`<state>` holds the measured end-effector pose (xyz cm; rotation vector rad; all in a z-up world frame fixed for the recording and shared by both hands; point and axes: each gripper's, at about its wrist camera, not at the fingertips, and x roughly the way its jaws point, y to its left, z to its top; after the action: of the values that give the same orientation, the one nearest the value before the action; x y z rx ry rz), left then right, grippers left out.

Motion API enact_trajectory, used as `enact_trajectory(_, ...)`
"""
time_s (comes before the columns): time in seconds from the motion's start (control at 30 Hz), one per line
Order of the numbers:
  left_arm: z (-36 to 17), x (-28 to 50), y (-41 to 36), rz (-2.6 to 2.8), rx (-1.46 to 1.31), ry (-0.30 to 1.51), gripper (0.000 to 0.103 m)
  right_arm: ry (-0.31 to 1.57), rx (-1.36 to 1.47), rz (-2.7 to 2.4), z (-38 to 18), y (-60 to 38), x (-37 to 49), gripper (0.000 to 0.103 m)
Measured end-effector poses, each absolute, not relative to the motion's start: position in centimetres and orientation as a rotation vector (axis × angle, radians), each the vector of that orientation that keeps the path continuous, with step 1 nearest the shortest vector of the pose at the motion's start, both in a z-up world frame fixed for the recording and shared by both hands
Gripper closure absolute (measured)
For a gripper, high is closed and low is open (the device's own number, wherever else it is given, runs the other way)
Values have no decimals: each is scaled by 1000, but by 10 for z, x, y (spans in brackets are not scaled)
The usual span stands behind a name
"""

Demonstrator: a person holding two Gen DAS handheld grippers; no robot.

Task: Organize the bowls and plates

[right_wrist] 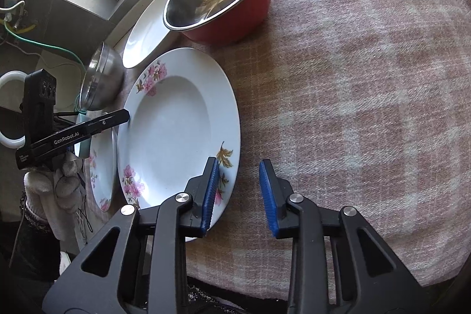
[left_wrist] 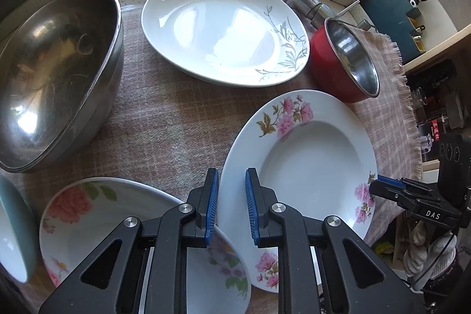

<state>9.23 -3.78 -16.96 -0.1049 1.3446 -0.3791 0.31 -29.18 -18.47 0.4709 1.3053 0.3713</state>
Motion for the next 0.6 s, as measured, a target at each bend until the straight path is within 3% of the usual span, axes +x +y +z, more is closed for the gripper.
enact_trajectory(0.23,-170,92,-41,-373,-94,1342,86,1321,444,414,-184,-280,8,84)
enact_trajectory(0.6,-171,84,-54,-376,-66,1337,86,1334,438,388,-181,-289,10,84)
